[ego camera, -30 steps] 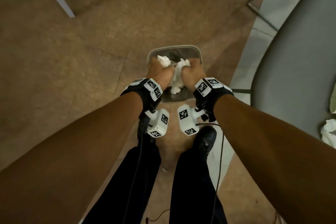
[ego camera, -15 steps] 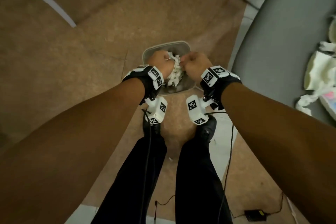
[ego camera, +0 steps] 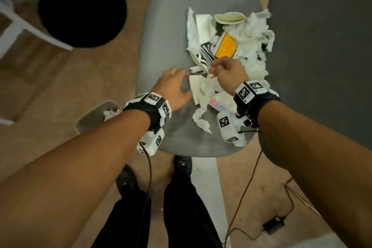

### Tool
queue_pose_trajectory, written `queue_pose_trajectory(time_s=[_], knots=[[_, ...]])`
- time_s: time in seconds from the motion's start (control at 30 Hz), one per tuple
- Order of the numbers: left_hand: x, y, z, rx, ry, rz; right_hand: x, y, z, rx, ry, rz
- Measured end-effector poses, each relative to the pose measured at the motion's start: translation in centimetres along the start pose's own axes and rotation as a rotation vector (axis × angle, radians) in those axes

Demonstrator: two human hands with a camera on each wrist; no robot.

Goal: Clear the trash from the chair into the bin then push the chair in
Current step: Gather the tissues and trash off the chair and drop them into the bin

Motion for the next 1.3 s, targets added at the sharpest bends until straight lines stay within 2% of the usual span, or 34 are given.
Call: queue_pose_trajectory(time_s=[0.1, 0.17, 0.27, 0.37, 0.5, 0.57, 0.77, 0.8, 0.9, 0.97, 1.17, 1.3], knots=[[-3.2, 5.7, 2.2, -0.145, -0.057, 0.104, 6.6, 3.6, 1.1, -0.067, 0.158, -0.235], [-5.3, 8.0, 3.5, -0.199, -0.090, 0.177, 9.2, 6.0, 2.0, -0.143, 0.174, -0.355], [-7.3, 9.7, 5.5, -0.214, -0.090, 0.236, 10.0, 8.5, 3.2, -0.204, 0.034, -0.480], [-8.1, 10.4, 7.1, -0.167, -0.026, 0.203, 9.1, 9.6, 4.2, -0.141, -0.068, -0.565], [-8.6, 11.9, 9.5, -0.256, -0.012, 0.293, 10.0, 9.5, 5.3, -0.031, 0.048, -0.529], [-8.6, 12.8, 11.1, -0.250, -0.020, 0.393, 10.6, 9.4, 5.9, -0.016, 0.068, -0.491], [-6.0, 14.8, 14.6, -0.128, 0.246, 0.462, 11.5, 9.1, 7.8, -0.043, 0.086, -0.322], [-5.5, 14.5, 15.2, -0.078, 0.225, 0.470, 11.5, 9.0, 8.0, -0.048, 0.090, -0.309], [-5.0, 12.5, 16.5, 0.082, 0.007, 0.453, 11.3, 8.8, 8.3, -0.040, 0.108, -0.288], [-4.9, 11.3, 16.5, 0.084, -0.079, 0.432, 11.2, 8.4, 8.3, -0.034, 0.110, -0.254], [-3.8, 8.5, 14.2, 0.017, 0.042, 0.292, 11.1, 6.3, 7.5, 0.024, 0.174, -0.165], [-2.2, 7.4, 12.1, 0.008, 0.128, 0.152, 10.5, 3.7, 6.3, 0.166, 0.250, -0.110]])
Point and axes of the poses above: each hand's wrist, its own z-axis towards the middle knuckle, its own x-axis out of the back of the hand, y = z × x, the point moved 3 cm from there along z, towards the middle knuckle, and after that the axes turned 5 degrees about z, right-handed, at the moved point
